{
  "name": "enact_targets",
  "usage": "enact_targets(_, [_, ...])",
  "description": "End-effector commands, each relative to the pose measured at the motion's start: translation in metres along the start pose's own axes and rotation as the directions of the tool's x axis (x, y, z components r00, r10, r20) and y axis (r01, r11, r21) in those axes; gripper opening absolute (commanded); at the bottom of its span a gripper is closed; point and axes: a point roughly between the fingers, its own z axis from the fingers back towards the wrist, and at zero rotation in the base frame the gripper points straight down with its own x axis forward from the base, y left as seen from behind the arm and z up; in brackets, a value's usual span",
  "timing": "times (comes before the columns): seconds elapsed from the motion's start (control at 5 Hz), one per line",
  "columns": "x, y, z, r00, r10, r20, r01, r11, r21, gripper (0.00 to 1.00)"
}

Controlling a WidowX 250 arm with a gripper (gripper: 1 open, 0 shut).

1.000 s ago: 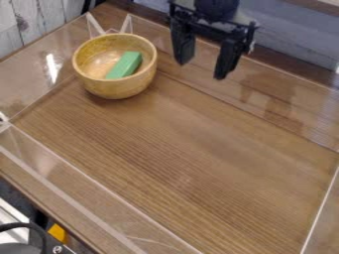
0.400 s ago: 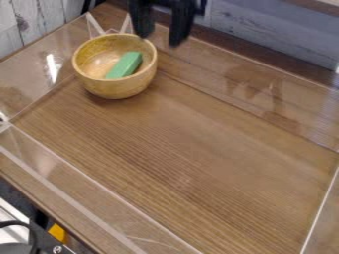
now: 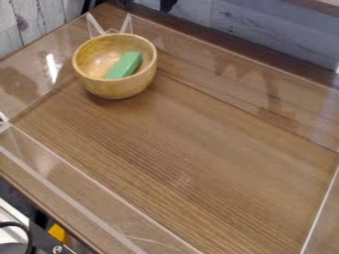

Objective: Remove the green block from inside the brown bowl and put it on the table

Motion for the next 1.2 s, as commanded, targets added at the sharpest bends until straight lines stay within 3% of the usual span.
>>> enact_targets(0.0, [0.002,-0.004,0.014,0.999,0.019,0.04,-0.019,1.0,0.004,1.0])
enact_targets(0.4, [0.002,-0.012,0.022,1.0,-0.019,0.011,0.019,1.0,0.008,1.0])
enact_targets(0.8, [0.016,0.006,0.016,0.994,-0.106,-0.005,0.106,0.994,0.014,1.0])
enact_targets(1.0, [0.024,0.013,0.016,0.996,-0.084,-0.012,0.084,0.996,0.014,1.0])
